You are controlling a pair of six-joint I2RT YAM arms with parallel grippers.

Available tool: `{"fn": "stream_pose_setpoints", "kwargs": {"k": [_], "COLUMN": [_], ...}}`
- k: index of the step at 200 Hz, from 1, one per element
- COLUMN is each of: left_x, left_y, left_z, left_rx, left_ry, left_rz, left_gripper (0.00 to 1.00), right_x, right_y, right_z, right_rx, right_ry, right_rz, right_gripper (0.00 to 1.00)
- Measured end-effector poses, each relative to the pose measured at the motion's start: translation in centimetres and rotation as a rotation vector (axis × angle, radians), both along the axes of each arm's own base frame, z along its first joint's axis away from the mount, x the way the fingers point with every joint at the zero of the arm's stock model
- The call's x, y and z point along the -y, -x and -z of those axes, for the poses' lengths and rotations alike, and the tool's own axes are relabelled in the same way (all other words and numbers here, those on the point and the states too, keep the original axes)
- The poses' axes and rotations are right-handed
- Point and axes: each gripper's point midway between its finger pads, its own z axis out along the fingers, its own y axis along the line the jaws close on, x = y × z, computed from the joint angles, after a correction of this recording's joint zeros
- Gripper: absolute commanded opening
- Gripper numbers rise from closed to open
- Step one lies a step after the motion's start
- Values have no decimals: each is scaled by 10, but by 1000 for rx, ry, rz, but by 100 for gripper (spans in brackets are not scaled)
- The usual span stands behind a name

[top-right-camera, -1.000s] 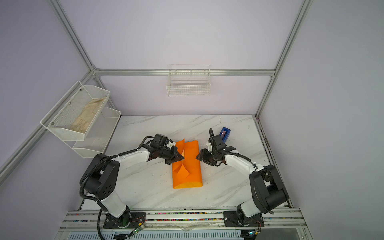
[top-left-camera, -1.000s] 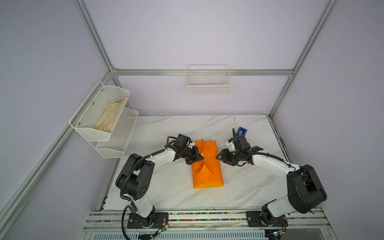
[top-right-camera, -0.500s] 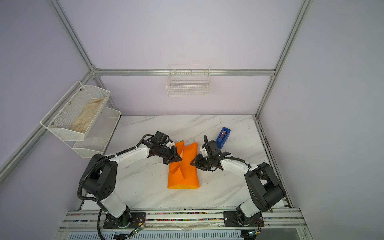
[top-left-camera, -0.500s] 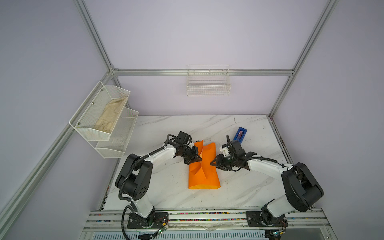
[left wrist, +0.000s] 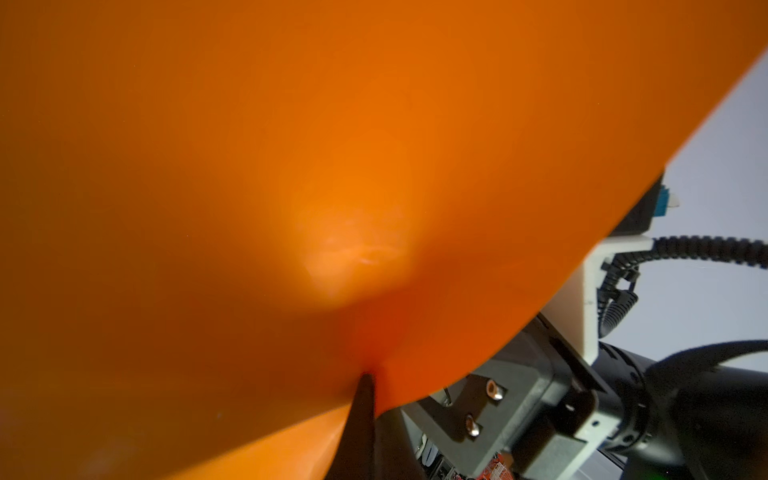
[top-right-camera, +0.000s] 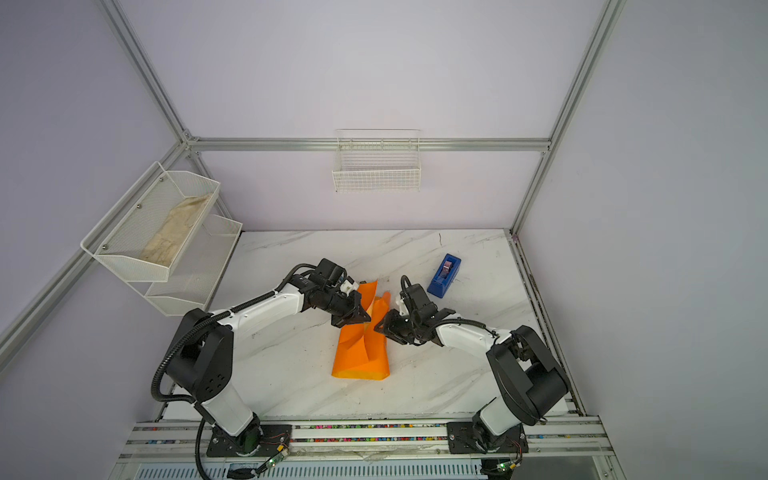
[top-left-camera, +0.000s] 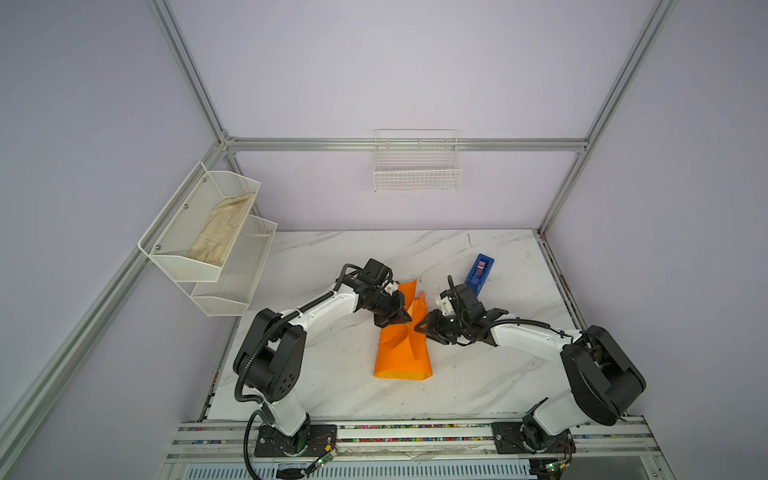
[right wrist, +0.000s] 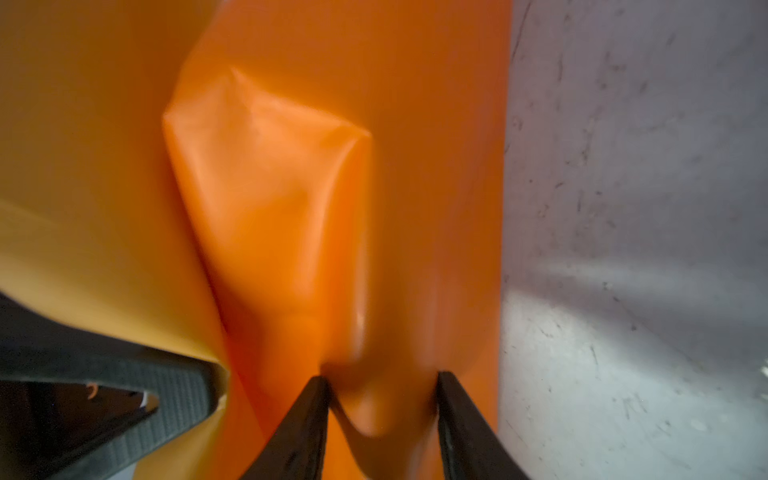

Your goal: Wrap the gift box in paper

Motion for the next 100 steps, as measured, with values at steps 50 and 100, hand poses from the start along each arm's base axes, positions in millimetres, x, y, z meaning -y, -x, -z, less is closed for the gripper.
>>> {"fn": "stream_pose_setpoints", "kwargs": {"k": [50, 100], "left_x": [5, 8], "left_y": [5, 8], "left_z": [21, 21], "left_rx": [-44, -34], "left_ry": [-29, -28], "left_rz": [19, 42], "left_gripper": [0, 0], "right_x": [2, 13], "right_y": [2, -3], "right_z": [0, -23], "right_rx": [2, 54], "right_ry": [5, -12], "right_rz": [5, 46], "right_gripper": [48, 54]}}
